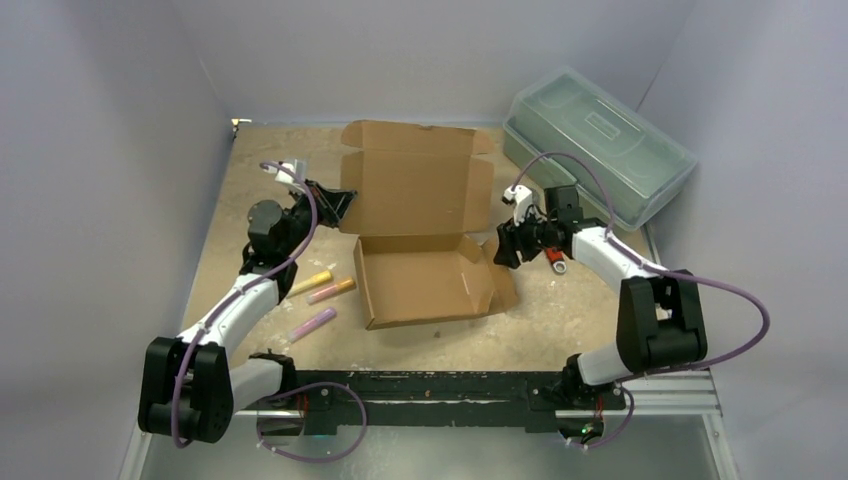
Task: Fold the paper box
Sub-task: Fold the paper box at the center of the board.
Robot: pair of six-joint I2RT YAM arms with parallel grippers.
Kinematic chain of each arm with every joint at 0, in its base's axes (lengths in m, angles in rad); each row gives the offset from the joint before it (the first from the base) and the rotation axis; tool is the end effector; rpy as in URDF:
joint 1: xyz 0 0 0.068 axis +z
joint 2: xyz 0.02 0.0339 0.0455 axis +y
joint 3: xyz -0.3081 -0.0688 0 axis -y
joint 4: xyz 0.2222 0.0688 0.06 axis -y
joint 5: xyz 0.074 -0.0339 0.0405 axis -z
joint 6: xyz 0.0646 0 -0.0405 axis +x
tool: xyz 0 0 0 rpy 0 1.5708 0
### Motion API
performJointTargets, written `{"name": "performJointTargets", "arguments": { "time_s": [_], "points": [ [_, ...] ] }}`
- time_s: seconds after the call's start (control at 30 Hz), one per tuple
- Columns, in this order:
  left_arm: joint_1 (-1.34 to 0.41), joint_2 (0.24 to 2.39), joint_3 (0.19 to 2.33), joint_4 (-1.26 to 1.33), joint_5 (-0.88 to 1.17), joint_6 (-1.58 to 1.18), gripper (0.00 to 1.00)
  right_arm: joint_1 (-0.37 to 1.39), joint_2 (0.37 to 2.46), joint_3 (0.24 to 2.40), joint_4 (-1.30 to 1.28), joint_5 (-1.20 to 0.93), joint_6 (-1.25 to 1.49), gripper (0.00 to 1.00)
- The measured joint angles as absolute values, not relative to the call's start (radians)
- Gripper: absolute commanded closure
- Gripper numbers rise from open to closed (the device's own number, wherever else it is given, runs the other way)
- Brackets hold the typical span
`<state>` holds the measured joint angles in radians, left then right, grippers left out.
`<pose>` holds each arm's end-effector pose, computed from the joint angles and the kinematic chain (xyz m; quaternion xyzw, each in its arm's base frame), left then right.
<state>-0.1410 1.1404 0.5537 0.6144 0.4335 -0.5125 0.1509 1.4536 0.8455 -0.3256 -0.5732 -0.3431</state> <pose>0.2361 -0.0609 0.3241 0.0258 0.6977 -0.3667 0.6149 0.2685 0.0763 0.2387 -0.3086 0.8617 0.2384 0.3248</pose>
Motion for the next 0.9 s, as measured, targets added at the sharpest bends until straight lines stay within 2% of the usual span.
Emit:
{"name": "performJointTargets", "arguments": {
  "time_s": [0.1,0.17,0.3,0.37,0.9],
  "points": [
    [-0.144,1.137,0.545,0.619,0.422,-0.513,1.00,0.179,1.498,0.847,-0.342,-0.571,-0.350,0.46],
    [-0.146,1.133,0.542,0.619,0.417,-0.513,1.00,0.194,1.522,0.847,-0.353,-0.569,-0.348,0.55],
    [-0.146,1.127,0.541,0.629,0.416,-0.514,1.00,0.202,1.537,0.847,-0.353,-0.564,-0.338,0.90],
    [-0.146,1.125,0.540,0.636,0.416,-0.516,1.00,0.202,1.541,0.851,-0.352,-0.558,-0.333,1.00],
    [-0.147,1.122,0.525,0.694,0.418,-0.542,1.00,0.202,1.411,0.860,-0.303,-0.503,-0.303,1.00]
  ]
}}
